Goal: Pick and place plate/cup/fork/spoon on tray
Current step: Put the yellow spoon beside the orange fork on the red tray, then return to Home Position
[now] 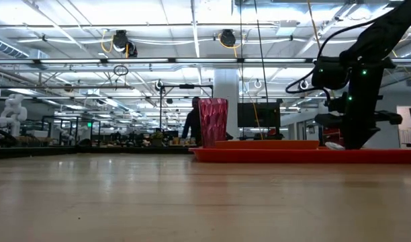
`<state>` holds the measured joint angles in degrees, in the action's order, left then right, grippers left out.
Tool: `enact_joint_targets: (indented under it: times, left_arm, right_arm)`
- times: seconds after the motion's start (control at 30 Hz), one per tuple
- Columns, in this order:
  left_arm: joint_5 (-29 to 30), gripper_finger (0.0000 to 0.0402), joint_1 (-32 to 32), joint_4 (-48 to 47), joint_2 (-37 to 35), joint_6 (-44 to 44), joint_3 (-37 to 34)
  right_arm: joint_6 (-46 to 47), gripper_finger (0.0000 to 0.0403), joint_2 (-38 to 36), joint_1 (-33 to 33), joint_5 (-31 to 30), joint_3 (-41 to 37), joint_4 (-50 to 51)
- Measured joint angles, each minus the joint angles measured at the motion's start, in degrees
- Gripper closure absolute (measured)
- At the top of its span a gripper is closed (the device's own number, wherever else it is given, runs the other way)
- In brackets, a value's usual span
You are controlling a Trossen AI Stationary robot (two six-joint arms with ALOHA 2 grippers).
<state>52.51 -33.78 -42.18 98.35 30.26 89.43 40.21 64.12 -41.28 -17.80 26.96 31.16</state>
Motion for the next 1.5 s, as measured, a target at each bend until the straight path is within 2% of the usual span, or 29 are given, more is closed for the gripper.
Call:
enact_joint_targets:
  times: [0.2,0.47,0.7,0.9,1.07,1.23,1.37,1.5]
  left_arm:
    - [-0.1,0.0158,0.0,0.0,0.0,0.0,0.0]
    - [-0.2,0.0158,0.0,0.0,0.0,0.0,0.0]
    - [-0.2,0.0158,0.0,0.0,0.0,0.0,0.0]
    - [-0.2,0.0158,0.0,0.0,0.0,-1.5,0.0]
    - [-0.2,0.0158,0.0,0.0,0.0,-3.4,0.0]
    - [0.0,0.0158,0.0,0.7,0.0,-0.9,-0.7]
    - [2.5,0.0158,0.4,1.8,0.0,-0.5,-3.4]
    - [4.1,0.0158,2.5,1.9,0.0,-0.3,-5.1]
  right_arm:
    - [0.0,0.0359,1.0,-1.1,-0.5,0.0,0.0]
    - [-0.3,0.0311,-0.6,-1.0,-2.8,0.0,-0.3]
    - [-1.8,0.0278,-5.0,0.9,4.8,0.0,-1.0]
    - [0.5,0.0273,-12.5,10.7,8.9,0.0,-3.2]
    - [-0.1,0.0273,-17.0,21.9,8.5,0.0,-12.9]
    - [-8.9,0.0273,-18.5,32.4,5.8,0.0,-26.0]
    - [-17.6,0.0273,-18.0,40.7,5.4,0.0,-37.8]
    - [-27.6,0.0273,-18.0,47.7,4.5,0.0,-44.4]
